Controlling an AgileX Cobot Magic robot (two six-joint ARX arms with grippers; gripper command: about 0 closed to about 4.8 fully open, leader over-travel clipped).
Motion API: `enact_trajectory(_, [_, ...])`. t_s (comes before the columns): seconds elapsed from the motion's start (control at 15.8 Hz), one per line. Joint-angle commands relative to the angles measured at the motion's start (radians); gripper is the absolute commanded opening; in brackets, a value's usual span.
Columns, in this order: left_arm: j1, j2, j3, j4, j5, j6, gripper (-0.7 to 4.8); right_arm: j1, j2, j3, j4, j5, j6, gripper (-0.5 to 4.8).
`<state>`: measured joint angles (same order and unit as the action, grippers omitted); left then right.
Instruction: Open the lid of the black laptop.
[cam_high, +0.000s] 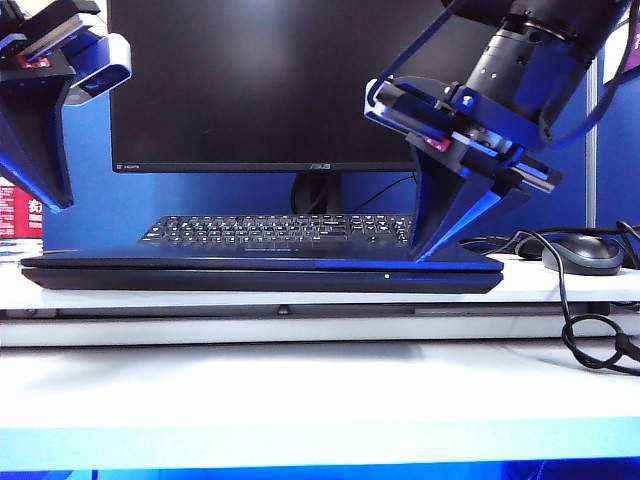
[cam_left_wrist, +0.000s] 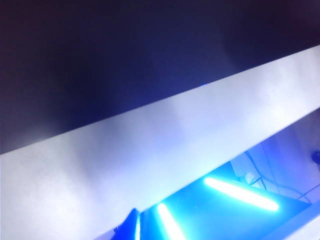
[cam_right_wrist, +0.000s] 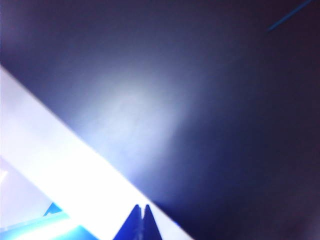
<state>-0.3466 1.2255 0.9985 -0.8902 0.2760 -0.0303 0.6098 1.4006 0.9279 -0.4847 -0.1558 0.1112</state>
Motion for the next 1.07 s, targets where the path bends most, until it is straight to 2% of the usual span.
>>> enact_trajectory(0.06, [0.0, -0.002, 0.002, 0.002, -0.003, 0.005, 0.26, 0.0, 0.009, 0.005, 0.007, 0.008, 0.0, -0.01])
enact_trajectory(0.69, [0.0, -0.002, 0.002, -0.013, -0.003, 0.005, 0.26, 0.0, 0.028, 0.005, 0.027, 0.027, -0.005, -0.01])
enact_trajectory(1.07, [0.0, 0.03, 0.001, 0.035, -0.001, 0.024, 0.26, 0.0, 0.028, 0.005, 0.049, 0.027, -0.004, -0.01])
